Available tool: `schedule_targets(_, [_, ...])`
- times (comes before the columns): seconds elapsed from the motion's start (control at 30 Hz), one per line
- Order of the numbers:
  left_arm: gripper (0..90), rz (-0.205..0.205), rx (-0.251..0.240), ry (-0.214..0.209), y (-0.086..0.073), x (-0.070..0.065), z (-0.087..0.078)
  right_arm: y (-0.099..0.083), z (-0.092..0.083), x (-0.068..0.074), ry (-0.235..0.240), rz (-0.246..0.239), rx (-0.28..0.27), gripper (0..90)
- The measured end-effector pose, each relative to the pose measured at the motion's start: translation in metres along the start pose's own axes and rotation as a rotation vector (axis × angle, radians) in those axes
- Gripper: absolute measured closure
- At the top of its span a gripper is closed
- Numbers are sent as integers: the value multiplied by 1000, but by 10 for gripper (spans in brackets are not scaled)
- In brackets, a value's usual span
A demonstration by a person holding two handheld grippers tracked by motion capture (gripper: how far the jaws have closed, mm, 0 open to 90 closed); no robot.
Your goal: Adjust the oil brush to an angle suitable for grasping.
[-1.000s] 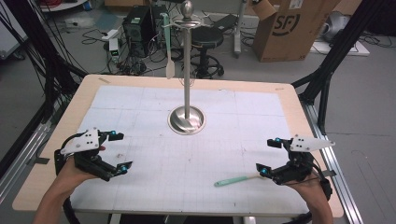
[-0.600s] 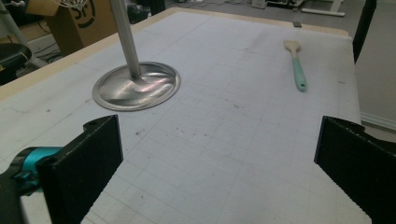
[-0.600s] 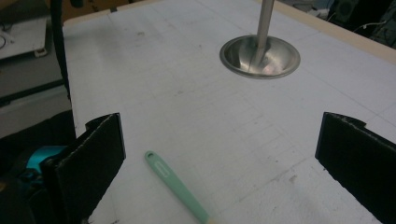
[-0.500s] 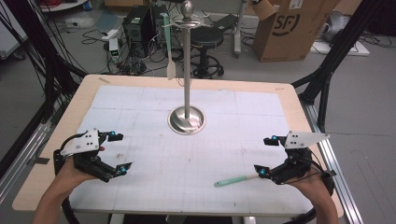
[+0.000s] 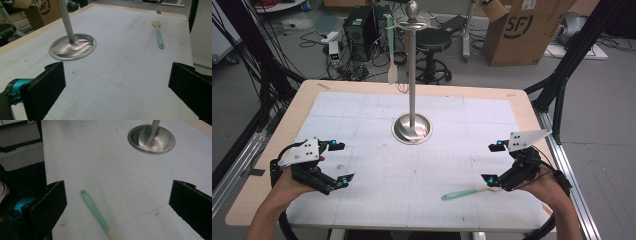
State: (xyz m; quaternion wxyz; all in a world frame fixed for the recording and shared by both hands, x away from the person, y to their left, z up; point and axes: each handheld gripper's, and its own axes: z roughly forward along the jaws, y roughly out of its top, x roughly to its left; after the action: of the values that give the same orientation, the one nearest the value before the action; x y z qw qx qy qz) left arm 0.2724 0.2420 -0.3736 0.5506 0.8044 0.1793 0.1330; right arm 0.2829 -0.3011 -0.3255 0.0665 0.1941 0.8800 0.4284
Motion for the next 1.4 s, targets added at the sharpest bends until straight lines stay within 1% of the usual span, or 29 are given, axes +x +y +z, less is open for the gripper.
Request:
schedule_targets(0.07, [17, -2, -2, 1, 0, 0, 0, 0, -1, -1, 1, -4, 3, 0])
schedule_targets(0.17, [17, -3, -2, 4, 0, 1, 0, 0, -1, 0, 6, -3, 24, 0])
schedule_targets(0.27, [17, -6, -1, 9, 0, 1, 0, 3, 0, 0, 13, -24, 42, 0])
schedule_targets(0.53, [16, -4, 2, 8, 0, 1, 0, 8, 1, -2, 33, -47, 93, 0])
schedule_targets(0.67, [17, -4, 8, 10, -1, 1, 1, 11, 3, 1, 43, -65, 129, 0])
schedule_targets(0.73, [17, -4, 9, 11, -1, 0, 2, 12, 4, 1, 53, -67, 147, 0])
schedule_targets(0.8, [17, -2, 9, 10, -1, 0, 1, 13, 7, 1, 57, -72, 183, 0])
schedule_targets(0.93, [16, -9, 6, 16, -1, 1, 0, 15, 11, 2, 58, -94, 237, 0])
schedule_targets(0.97, [17, -9, 6, 19, -1, 2, 0, 15, 12, 2, 60, -92, 250, 0])
schedule_targets(1.07, [17, -13, 5, 24, -2, 2, -1, 17, 15, 2, 69, -89, 279, 0])
schedule_targets(1.23, [17, -16, 0, 19, -2, 3, -1, 17, 20, 2, 76, -94, 316, 0])
schedule_targets(1.27, [17, -15, 0, 19, -2, 3, -1, 17, 20, 3, 79, -87, 325, 0])
schedule_targets(1.4, [17, -15, 0, 24, -2, 3, -2, 16, 25, 2, 73, -98, 353, 0])
